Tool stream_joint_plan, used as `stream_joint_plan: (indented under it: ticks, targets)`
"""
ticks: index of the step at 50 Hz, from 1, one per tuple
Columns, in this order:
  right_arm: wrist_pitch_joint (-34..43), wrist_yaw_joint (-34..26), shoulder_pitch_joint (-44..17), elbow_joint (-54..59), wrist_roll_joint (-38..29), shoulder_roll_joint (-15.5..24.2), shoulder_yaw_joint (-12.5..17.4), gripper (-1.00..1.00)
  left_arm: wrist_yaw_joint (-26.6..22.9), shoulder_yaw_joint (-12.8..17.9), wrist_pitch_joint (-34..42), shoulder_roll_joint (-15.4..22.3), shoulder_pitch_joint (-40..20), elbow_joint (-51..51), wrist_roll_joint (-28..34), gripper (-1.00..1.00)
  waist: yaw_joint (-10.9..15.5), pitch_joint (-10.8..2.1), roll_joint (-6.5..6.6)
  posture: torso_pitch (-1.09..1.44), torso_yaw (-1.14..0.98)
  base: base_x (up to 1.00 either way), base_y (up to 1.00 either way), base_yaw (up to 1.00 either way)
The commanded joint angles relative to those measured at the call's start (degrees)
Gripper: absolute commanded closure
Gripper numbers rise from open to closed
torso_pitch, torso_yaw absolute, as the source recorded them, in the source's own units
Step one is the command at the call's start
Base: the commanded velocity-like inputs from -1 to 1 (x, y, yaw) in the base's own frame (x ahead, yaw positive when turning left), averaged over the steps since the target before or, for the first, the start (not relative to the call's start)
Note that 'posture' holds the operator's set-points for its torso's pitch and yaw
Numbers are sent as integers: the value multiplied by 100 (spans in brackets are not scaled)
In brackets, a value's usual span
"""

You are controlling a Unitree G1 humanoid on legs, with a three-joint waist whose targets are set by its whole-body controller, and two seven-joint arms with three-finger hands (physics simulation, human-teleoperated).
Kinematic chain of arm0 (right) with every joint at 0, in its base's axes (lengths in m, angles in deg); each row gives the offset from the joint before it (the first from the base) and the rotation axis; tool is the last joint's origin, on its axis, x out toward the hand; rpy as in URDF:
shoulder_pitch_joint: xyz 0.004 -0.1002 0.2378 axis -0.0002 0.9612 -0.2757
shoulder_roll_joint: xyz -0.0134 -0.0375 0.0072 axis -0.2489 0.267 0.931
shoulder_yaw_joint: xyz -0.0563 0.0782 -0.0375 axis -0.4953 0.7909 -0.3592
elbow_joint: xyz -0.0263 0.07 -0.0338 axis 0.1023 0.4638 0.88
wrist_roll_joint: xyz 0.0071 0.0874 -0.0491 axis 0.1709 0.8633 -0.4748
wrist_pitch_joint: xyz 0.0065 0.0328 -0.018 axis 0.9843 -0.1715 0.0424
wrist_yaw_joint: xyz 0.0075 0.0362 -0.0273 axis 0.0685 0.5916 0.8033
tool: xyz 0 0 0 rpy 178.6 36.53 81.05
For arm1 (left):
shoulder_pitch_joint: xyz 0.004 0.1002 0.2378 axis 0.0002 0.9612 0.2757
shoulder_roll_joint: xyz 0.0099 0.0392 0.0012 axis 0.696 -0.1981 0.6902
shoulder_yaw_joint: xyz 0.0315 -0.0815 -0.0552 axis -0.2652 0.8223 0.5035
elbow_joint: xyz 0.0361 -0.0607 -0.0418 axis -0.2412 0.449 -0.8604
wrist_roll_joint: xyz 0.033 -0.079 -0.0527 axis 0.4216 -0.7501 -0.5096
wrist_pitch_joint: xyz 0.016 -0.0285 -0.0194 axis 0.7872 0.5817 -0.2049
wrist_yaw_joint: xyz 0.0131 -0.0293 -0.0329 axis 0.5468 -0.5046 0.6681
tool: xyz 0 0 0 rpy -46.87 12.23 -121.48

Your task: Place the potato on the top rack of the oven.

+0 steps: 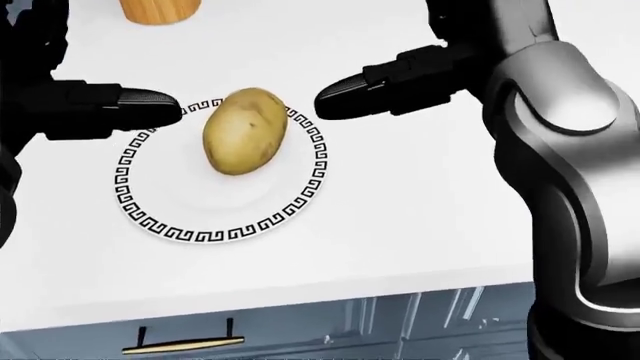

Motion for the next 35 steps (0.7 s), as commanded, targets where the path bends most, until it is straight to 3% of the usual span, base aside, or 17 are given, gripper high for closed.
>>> stream_joint_plan:
  ticks: [1, 18, 35]
  targets:
    - [-161, -154, -190, -171, -184, -7, -1, -100, 76, 56, -161, 84, -177, -107, -65, -100, -4, -142, 11, 0, 0, 0, 0, 0]
    - [-603, -742, -69, 77, -1118, -873, -535, -100, 293, 129, -70, 275, -192, -214, -340, -100, -10, -160, 77, 0, 0, 0, 0, 0]
    - [-1237, -850, -91, 994, -1500, -1511, -715, -100, 319, 143, -149, 331, -160, -133, -403, -100, -35, -187, 140, 0, 0, 0, 0, 0]
